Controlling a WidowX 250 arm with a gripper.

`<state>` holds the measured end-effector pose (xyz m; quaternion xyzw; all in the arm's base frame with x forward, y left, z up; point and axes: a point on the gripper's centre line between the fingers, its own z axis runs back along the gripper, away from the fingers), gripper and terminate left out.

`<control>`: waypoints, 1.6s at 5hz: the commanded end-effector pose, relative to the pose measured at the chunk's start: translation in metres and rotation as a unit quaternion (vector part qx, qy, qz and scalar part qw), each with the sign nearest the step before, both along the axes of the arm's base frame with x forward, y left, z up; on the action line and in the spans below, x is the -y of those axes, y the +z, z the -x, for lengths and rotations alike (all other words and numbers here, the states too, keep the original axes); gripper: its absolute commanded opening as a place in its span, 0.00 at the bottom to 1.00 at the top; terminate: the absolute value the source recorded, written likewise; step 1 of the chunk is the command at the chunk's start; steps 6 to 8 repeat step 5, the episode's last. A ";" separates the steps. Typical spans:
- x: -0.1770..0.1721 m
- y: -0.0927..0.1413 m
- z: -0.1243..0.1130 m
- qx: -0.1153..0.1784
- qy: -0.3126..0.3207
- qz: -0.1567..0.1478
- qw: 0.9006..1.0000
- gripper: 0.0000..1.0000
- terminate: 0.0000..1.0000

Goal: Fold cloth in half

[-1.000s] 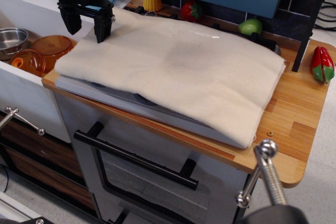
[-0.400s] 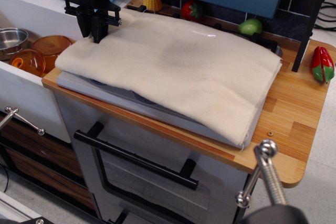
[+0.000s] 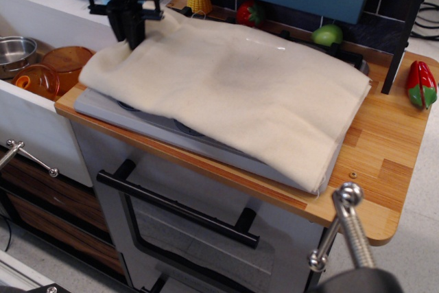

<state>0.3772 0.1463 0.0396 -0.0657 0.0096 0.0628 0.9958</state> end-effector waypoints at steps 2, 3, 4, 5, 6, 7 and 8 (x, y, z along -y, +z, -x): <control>0.116 0.123 -0.012 0.078 -0.030 0.024 0.996 0.00 0.00; 0.165 0.124 -0.001 0.070 -0.061 0.027 0.995 0.00 0.00; 0.216 0.109 0.009 0.069 -0.092 0.010 0.993 0.00 0.00; 0.216 0.109 0.009 0.069 -0.092 0.010 0.993 1.00 1.00; 0.216 0.109 0.009 0.069 -0.092 0.010 0.993 1.00 1.00; 0.216 0.109 0.009 0.069 -0.092 0.010 0.993 1.00 1.00; 0.216 0.109 0.009 0.069 -0.092 0.010 0.993 1.00 1.00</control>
